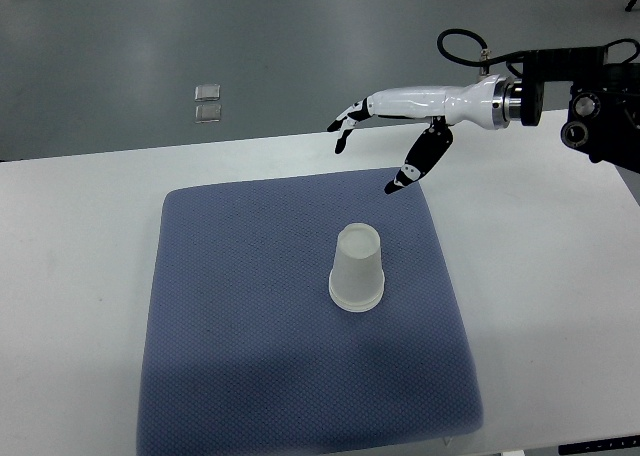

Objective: Stack paper cups

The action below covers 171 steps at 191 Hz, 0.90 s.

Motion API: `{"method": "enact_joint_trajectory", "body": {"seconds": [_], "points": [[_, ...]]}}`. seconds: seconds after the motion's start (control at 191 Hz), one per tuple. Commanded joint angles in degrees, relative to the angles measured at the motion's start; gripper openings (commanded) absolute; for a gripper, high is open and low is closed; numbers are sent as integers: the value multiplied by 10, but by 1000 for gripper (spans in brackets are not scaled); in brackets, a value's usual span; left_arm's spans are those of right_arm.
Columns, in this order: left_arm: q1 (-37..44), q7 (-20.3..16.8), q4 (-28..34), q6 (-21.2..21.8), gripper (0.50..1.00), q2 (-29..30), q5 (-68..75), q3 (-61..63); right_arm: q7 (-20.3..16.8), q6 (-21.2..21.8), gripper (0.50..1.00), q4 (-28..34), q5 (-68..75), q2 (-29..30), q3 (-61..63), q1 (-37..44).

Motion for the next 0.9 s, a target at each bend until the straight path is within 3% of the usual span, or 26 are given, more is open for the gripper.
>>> {"method": "enact_joint_trajectory", "body": {"seconds": [0.0, 0.178, 0.451, 0.593, 0.892], "points": [[0, 0, 0, 0, 1000, 0, 0, 0, -1, 14, 915, -36, 57, 4, 25, -4], [0, 0, 0, 0, 1000, 0, 0, 1, -1, 7, 913, -94, 170, 16, 29, -9], [0, 0, 0, 0, 1000, 0, 1, 0, -2, -22, 913, -188, 459, 38, 29, -49], [0, 0, 0, 0, 1000, 0, 1, 1, -2, -70, 913, -206, 537, 46, 28, -75], [0, 0, 0, 0, 1000, 0, 0, 0, -2, -123, 913, -208, 807, 55, 29, -112]]}}
